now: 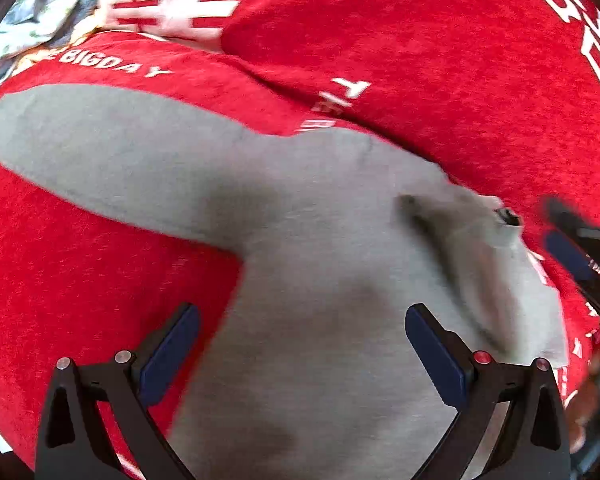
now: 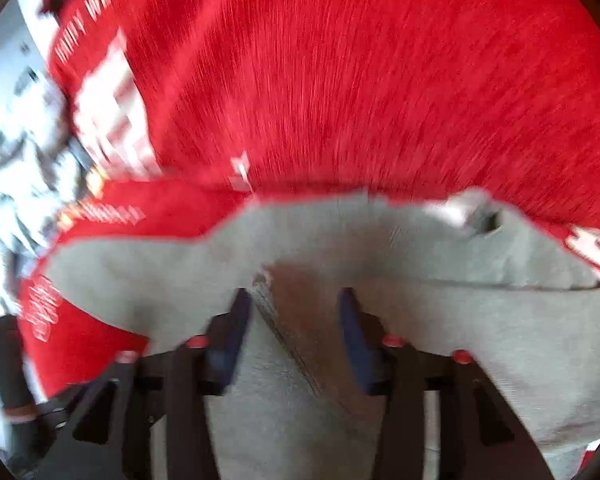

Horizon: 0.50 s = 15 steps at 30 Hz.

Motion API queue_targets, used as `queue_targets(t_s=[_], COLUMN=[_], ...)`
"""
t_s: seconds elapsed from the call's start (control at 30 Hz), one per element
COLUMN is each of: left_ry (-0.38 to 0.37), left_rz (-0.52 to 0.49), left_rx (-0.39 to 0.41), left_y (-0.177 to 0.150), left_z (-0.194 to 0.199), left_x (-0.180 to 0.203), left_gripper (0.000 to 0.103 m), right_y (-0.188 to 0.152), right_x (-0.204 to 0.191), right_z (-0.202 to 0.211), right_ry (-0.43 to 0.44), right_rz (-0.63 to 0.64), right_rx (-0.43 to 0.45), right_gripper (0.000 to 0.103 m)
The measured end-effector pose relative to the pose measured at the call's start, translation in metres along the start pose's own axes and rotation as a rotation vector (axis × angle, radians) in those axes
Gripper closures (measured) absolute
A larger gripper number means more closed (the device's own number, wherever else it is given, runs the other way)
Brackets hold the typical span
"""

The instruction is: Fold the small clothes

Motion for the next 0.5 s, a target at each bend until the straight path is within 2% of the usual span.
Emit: queue_targets(t_s=[0.07, 0.1, 0.17, 0.23, 0.27, 0.37, 0.43, 0.47, 0.5], left_ry=[-0.033, -0.051, -0.106, -0.113, -0.069, 0.017, 0.066, 0.116, 0.152], left_rz=[-0.013, -0.025, -0.040, -0.033, -0.035, -0.115, -0.159, -0.204, -0.230], left_rx=[-0.020, -0.028, -0.060, -0.116, -0.135, -0.093, -0.077, -0.059, -0.049], left_y=[0.002, 0.005, 0.008, 0.006, 0.006, 0.013, 0.014, 0.014, 0.014], left_z=[-0.005, -0.010, -0.020, -0.037, -0.047, -0.061, -0.069, -0.075, -0.078], left_x=[0.023, 0.037, 0.063, 0.080, 0.084, 0.099, 0.105, 0.108, 0.108], left_gripper=[0.000, 0.000, 0.000, 0.000, 0.000, 0.000, 0.000, 0.003, 0.016], right_y=[0.014, 0.015, 0.010, 0.001, -0.007, -0.031, -0.049, -0.057, -0.067], right_x=[0.019, 0.028, 0.065, 0.099, 0.118, 0.174, 0.217, 0.235, 0.254], right_z=[0.047, 0.059, 0.091, 0.115, 0.125, 0.152, 0.161, 0.162, 0.163], right_ry=[0.004, -0.017, -0.124, -0.198, -0.240, -0.355, -0.489, -0.544, -0.584], right_rz=[-0.008, 0.007, 0.041, 0.050, 0.052, 0.056, 0.062, 0.049, 0.028], right_rx=[0.100, 0.111, 0.127, 0.133, 0.122, 0.093, 0.044, 0.016, -0.017], right_gripper=[0.024, 0.024, 0.024, 0.024, 0.024, 0.024, 0.024, 0.024, 0.024])
Point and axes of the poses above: each gripper's, at about its wrist camera, not at the fingertips, and z roughly against the way its jaws point, x to its right, y to its top, the point moved 9 cm from there along -z, roughly the way its jaws point, and after that the axes turned 8 degrees about x, right-handed, at the moved point
